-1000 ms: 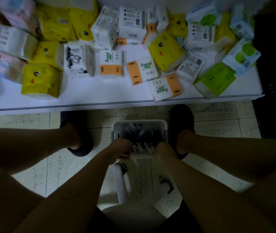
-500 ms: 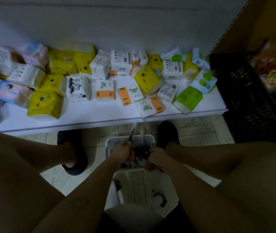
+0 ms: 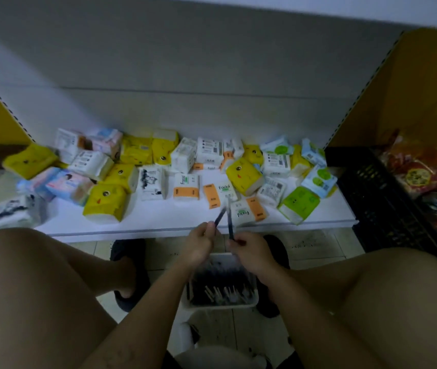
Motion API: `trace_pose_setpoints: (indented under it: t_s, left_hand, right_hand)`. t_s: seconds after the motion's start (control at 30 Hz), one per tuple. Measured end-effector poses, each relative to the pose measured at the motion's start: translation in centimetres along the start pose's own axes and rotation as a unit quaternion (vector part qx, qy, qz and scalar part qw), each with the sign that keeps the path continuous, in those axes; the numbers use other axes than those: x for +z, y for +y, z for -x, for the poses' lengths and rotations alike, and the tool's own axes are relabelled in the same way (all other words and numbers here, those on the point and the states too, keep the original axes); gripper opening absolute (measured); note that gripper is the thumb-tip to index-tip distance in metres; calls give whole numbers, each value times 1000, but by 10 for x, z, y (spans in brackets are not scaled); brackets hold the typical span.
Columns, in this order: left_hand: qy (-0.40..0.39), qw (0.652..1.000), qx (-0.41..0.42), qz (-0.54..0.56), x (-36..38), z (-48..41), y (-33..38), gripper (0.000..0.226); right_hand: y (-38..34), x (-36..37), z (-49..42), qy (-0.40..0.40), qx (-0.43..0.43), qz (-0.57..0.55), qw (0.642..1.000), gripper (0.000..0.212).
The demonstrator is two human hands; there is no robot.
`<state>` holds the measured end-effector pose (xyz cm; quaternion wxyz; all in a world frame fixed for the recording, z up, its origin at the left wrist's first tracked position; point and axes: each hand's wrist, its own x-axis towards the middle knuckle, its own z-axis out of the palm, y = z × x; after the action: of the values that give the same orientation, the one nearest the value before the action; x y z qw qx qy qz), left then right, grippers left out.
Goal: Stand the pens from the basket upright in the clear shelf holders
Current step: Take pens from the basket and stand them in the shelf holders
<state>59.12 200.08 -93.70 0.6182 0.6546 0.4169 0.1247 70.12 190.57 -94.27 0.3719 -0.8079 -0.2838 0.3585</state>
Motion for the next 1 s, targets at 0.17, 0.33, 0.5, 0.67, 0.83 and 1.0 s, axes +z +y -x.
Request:
trace_pose_setpoints:
  t_s: [0.17, 0.33, 0.5, 0.67, 0.83, 1.0]
  left_hand:
    - [1, 991, 109, 81, -22, 2, 32, 20]
    - [21, 986, 147, 73, -44, -1, 85, 16]
    - [16, 967, 237, 88, -67, 10, 156, 21]
    - [34, 938, 340, 58, -90, 30, 227, 12]
    - [49, 905, 388, 167, -119, 47, 290, 38]
    - [70, 890, 450, 22, -146, 57, 340, 82]
  right_hand:
    - [-48, -17, -1, 28, -64, -79, 994, 28]
    - [-99, -32, -1, 44, -156, -76, 984, 2]
    - [-172, -65, 7, 74, -270, -95, 955, 11]
    - [-236, -98, 22, 82, -362, -104, 923, 44]
    - [-292, -131, 43, 69, -448, -90, 887, 102]
    - [-341, -155, 53, 107, -487, -49, 865, 102]
